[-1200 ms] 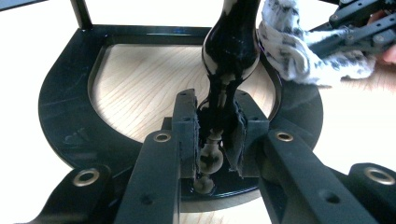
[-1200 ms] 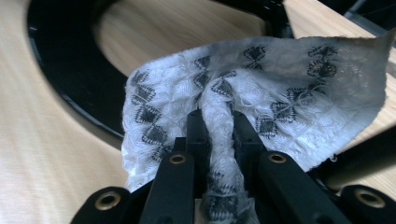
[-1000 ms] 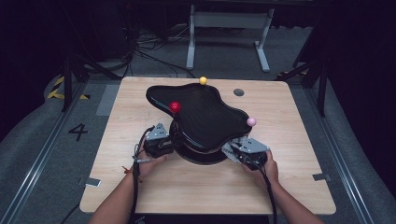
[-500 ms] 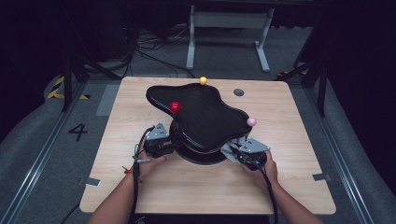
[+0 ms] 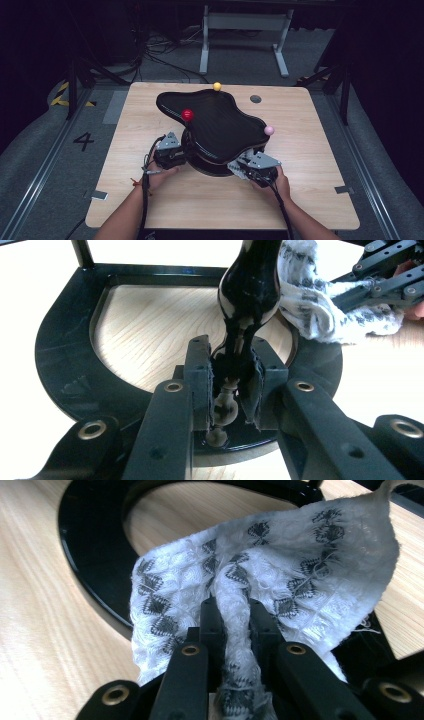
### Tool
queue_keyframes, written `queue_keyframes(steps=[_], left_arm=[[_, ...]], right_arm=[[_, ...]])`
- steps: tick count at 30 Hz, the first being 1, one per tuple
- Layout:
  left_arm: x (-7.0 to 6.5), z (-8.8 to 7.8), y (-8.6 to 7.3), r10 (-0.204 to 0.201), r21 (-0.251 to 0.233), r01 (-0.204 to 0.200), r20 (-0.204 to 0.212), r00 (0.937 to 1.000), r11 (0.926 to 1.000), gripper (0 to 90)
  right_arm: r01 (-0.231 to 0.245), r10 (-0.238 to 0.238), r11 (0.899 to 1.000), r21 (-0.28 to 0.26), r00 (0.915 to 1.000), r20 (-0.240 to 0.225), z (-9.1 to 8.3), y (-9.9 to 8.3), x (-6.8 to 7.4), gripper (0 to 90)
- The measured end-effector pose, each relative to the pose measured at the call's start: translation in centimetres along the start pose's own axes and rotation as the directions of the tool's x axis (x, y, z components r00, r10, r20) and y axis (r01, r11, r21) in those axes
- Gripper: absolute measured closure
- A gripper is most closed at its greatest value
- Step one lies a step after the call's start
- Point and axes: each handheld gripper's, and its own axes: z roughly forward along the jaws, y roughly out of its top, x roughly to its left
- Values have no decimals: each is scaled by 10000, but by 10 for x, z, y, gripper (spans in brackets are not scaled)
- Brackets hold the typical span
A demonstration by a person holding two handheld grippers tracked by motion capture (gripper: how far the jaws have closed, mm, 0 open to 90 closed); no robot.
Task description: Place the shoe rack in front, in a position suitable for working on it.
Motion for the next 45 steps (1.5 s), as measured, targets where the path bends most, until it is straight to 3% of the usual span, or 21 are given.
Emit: queue_keyframes(steps=[26, 38, 45], left_arm=[[0, 1, 0, 76, 52, -76, -36, 10000, 10000, 747], [-3, 4, -1, 161, 118, -162, 49, 9999, 9998, 746], [-3, 6, 0, 543, 428, -536, -141, 9984, 9976, 748]], right_arm=[[664, -682, 9973, -314, 9958, -612, 20, 24, 45, 811], [563, -579, 9981, -234, 9955, -752, 18, 21, 35, 811], [653, -658, 9978, -125, 9971, -393, 13, 16, 24, 811]])
